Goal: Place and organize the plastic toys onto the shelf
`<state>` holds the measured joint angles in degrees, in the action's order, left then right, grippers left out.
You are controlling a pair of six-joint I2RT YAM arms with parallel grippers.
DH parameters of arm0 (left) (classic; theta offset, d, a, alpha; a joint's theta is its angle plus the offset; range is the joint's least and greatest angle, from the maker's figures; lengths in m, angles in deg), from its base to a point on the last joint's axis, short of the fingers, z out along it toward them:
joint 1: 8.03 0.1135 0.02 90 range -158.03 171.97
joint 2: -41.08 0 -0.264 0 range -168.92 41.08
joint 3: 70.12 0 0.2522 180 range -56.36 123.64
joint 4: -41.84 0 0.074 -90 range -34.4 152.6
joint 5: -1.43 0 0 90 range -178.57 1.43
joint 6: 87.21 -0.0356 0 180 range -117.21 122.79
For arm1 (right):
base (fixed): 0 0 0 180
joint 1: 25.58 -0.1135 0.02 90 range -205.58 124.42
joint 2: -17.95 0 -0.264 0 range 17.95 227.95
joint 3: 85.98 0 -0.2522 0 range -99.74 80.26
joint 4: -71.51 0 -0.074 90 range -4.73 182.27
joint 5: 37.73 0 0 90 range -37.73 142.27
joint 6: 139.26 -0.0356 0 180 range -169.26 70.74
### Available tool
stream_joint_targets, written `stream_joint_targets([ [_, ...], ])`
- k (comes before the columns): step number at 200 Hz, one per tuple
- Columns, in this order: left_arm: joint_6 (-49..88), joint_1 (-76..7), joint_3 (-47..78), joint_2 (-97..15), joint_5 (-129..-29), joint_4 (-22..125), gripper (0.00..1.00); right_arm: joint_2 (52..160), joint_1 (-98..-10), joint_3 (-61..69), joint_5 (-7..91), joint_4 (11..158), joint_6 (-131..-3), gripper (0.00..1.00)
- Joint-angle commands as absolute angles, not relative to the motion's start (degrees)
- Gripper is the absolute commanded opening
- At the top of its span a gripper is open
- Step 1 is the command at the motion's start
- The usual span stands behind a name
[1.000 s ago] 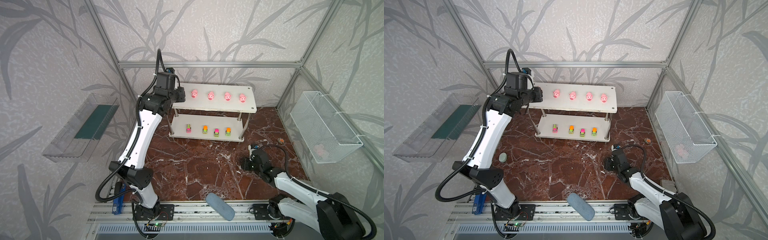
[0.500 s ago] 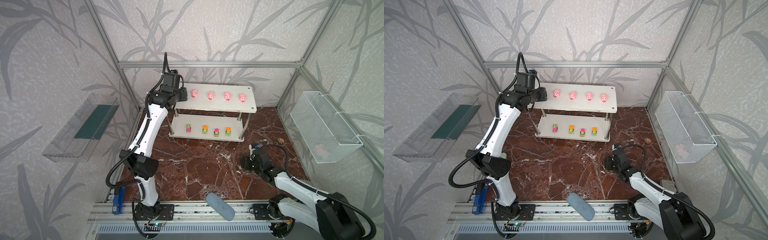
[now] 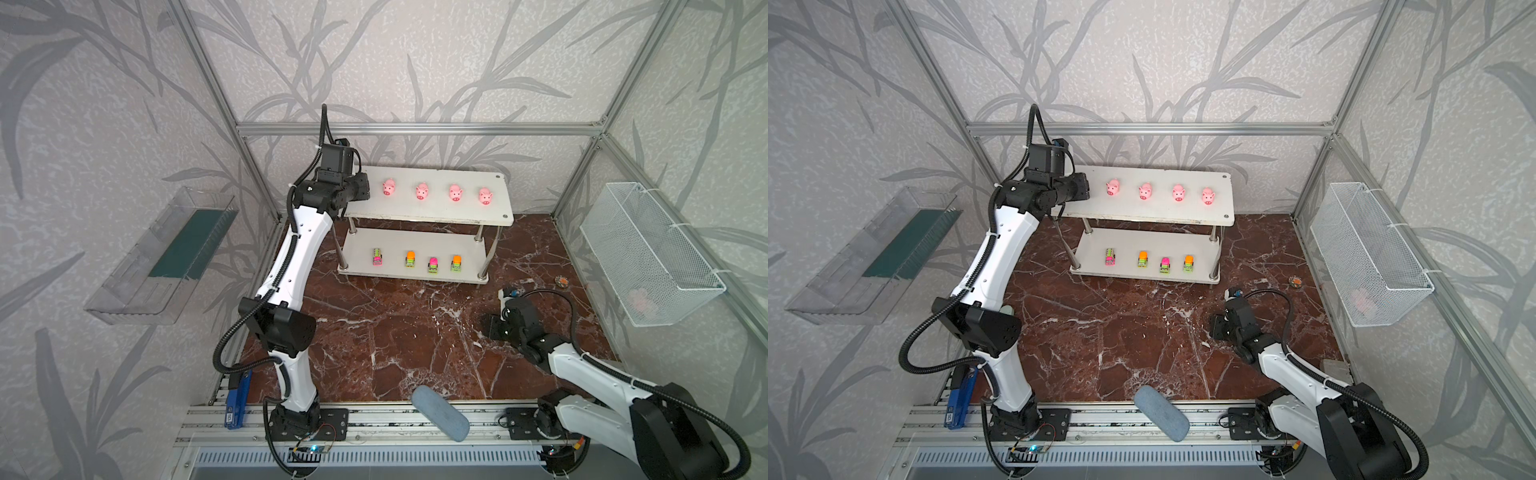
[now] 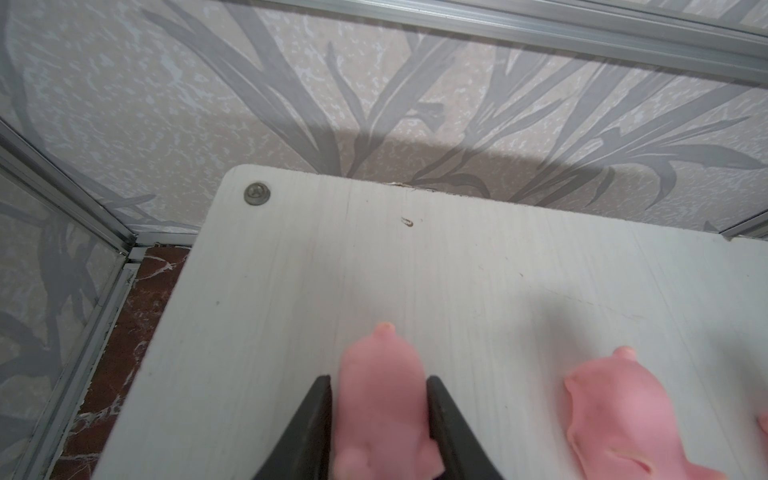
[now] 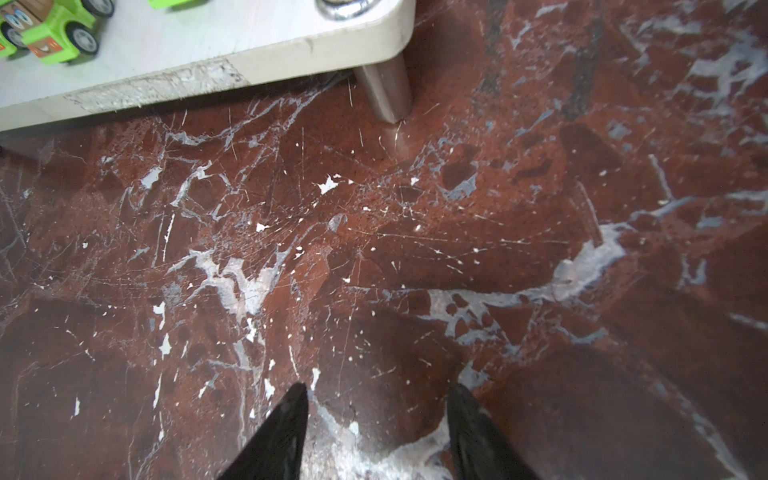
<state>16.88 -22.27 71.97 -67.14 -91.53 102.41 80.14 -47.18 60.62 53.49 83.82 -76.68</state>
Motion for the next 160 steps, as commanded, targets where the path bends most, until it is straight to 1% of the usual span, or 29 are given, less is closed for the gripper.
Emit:
stream_joint_targets([
  [1, 16.51, -21.83, 73.80, -67.31, -90.68, 102.87, 0.42, 80.50, -46.76, 60.49, 53.42, 83.12, -76.53, 0.55],
  [44, 16.60, -21.75, 75.74, -66.57, -90.44, 103.24, 0.49, 80.35, -46.76, 60.43, 53.24, 83.07, -76.62, 0.55],
  [72, 16.72, -21.67, 80.12, -65.67, -89.18, 104.29, 0.54, 79.87, -46.76, 60.33, 53.33, 83.42, -76.60, 0.55],
  [85, 16.91, -21.68, 81.34, -64.42, -88.60, 104.31, 0.56, 79.67, -46.74, 60.22, 53.46, 83.60, -76.60, 0.55],
  [103, 17.03, -21.69, 80.32, -60.95, -87.96, 103.79, 0.57, 79.09, -46.68, 60.13, 53.51, 84.09, -76.60, 0.55],
  [121, 17.69, -21.72, 73.62, -54.39, -88.20, 100.93, 0.58, 77.50, -46.67, 60.37, 53.99, 85.68, -76.59, 0.55],
  [135, 18.34, -21.68, 63.58, -46.79, -89.07, 96.25, 0.58, 75.20, -46.62, 60.90, 54.66, 87.40, -76.34, 0.54],
  [160, 18.78, -21.66, 44.76, -32.87, -92.43, 89.52, 0.62, 69.96, -46.16, 60.98, 55.99, 91.48, -75.63, 0.54],
])
